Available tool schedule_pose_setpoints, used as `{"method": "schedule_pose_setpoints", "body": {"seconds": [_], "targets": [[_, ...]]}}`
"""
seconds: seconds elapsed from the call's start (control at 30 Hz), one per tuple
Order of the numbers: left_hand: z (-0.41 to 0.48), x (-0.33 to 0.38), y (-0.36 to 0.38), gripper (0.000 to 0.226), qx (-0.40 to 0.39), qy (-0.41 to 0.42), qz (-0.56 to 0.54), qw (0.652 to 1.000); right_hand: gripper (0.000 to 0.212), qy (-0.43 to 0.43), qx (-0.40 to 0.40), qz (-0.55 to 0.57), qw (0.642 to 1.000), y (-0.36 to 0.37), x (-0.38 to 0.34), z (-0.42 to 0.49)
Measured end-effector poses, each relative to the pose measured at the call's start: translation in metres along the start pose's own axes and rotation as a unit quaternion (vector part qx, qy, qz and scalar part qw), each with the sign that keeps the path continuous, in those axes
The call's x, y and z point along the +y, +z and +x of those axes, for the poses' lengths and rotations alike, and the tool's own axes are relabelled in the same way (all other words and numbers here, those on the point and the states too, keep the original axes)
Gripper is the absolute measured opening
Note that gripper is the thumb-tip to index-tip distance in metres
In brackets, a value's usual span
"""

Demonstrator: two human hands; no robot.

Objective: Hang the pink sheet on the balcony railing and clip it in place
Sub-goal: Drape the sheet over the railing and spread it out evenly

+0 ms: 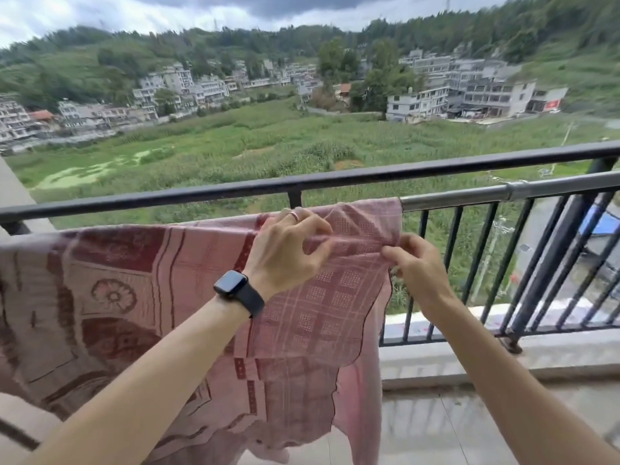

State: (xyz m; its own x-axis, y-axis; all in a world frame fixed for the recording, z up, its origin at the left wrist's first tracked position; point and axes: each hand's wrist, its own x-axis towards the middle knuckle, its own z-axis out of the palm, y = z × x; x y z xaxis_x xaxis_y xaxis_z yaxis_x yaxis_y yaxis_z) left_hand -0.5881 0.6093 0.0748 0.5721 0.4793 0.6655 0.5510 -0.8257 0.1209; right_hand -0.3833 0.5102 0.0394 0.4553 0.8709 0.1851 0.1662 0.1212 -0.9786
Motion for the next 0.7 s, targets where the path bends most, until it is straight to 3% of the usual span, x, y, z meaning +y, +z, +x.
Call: {"method": "schedule_pose_setpoints", "body": {"seconds": [0.1,0.17,0.27,0.33,0.4,0.5,0.57,0.7], "targets": [[0.039,0.013,-0.005,0.035,0.056,-0.03,-0.023,0.998,0.012,0.012,0.006,0.096,0.995,0.004,-0.021,0.015],[0.068,0.027,-0.005,0.048,-0.012,-0.039,0.006,0.999,0.024,0.062,0.005,0.136,0.989,0.007,-0.029,0.031],[0.1,0.034,0.006,0.05,-0.185,-0.071,0.007,0.98,0.021,0.003,0.057,-0.037,0.998,0.002,-0.022,0.041],[0.105,0.033,0.019,0.038,-0.239,-0.08,-0.066,0.965,0.02,-0.052,0.077,-0.135,0.986,-0.005,-0.01,0.033],[0.101,0.032,0.031,0.028,-0.21,-0.086,-0.105,0.968,0.024,-0.044,0.067,-0.131,0.988,-0.012,0.008,0.025],[0.094,0.034,0.044,0.029,-0.137,-0.05,-0.03,0.989,0.032,0.021,-0.04,-0.104,0.994,-0.011,0.026,0.015],[0.093,0.035,0.047,0.03,-0.116,-0.025,-0.007,0.993,0.02,0.044,-0.078,-0.1,0.991,-0.003,0.034,0.015],[0.089,0.029,0.047,0.033,-0.099,0.001,0.01,0.995,0.009,-0.041,0.009,-0.035,0.999,-0.003,0.02,0.017]]}}
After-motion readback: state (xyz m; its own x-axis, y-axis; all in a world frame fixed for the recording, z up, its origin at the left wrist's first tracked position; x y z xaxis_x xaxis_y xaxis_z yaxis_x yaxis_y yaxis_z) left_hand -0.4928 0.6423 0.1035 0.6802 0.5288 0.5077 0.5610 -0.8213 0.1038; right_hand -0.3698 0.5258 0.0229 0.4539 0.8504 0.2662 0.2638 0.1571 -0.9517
